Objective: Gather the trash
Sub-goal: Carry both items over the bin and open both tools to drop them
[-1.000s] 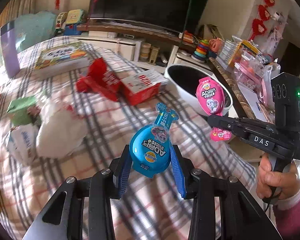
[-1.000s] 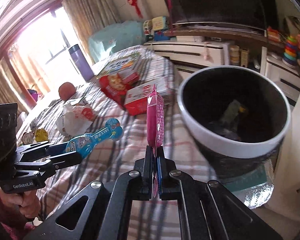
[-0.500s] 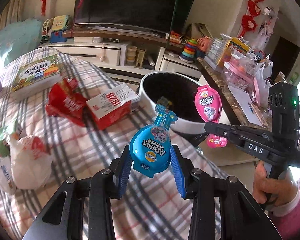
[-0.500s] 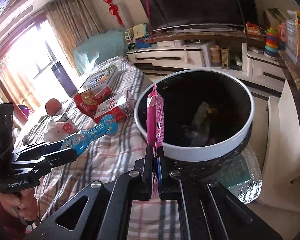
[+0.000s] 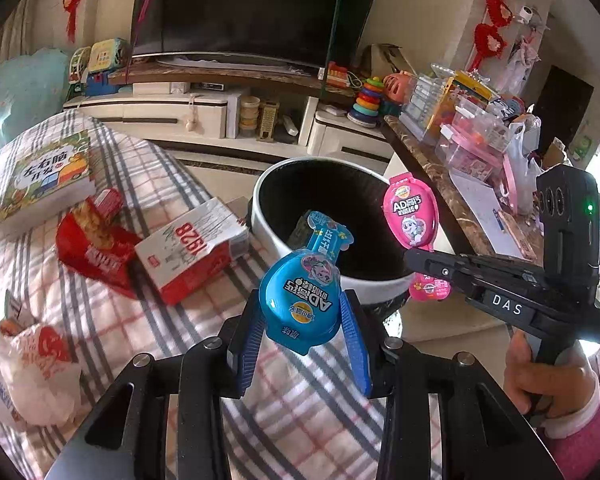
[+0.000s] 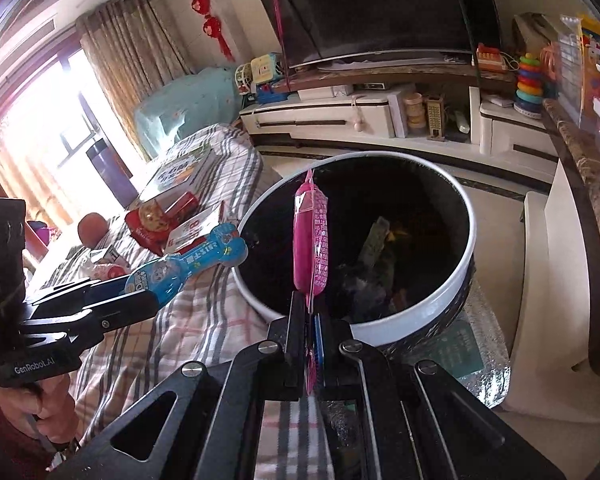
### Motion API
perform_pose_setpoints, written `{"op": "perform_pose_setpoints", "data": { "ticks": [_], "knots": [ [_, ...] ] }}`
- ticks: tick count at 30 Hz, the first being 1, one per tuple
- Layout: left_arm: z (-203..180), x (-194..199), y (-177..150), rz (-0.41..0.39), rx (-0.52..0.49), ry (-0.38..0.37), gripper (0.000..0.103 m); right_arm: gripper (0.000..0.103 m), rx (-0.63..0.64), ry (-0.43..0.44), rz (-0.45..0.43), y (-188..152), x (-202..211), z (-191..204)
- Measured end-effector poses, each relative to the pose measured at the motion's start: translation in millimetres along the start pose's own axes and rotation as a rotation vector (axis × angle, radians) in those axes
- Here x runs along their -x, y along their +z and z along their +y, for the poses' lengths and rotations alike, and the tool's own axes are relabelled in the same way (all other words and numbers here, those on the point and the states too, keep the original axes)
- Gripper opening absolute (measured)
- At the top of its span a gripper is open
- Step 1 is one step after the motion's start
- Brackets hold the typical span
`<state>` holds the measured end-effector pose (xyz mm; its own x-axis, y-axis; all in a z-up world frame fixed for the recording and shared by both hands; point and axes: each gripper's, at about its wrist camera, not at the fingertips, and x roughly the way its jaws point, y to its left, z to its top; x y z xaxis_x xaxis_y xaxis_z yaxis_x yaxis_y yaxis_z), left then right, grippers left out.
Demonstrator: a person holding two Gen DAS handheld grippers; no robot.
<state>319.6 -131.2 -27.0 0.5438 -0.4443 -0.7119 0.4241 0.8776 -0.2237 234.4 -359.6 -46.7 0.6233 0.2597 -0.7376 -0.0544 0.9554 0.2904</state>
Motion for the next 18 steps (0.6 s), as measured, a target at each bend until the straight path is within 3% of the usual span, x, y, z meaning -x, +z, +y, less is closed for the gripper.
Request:
{"op": "perform_pose_setpoints", "data": {
  "ticks": [18],
  "knots": [
    [-9.4, -30.0, 25.8, 0.005, -0.025, -0.002, 0.036, 0.003, 0.005, -0.032, 0.001, 23.0, -10.4, -14.6]
  ]
}}
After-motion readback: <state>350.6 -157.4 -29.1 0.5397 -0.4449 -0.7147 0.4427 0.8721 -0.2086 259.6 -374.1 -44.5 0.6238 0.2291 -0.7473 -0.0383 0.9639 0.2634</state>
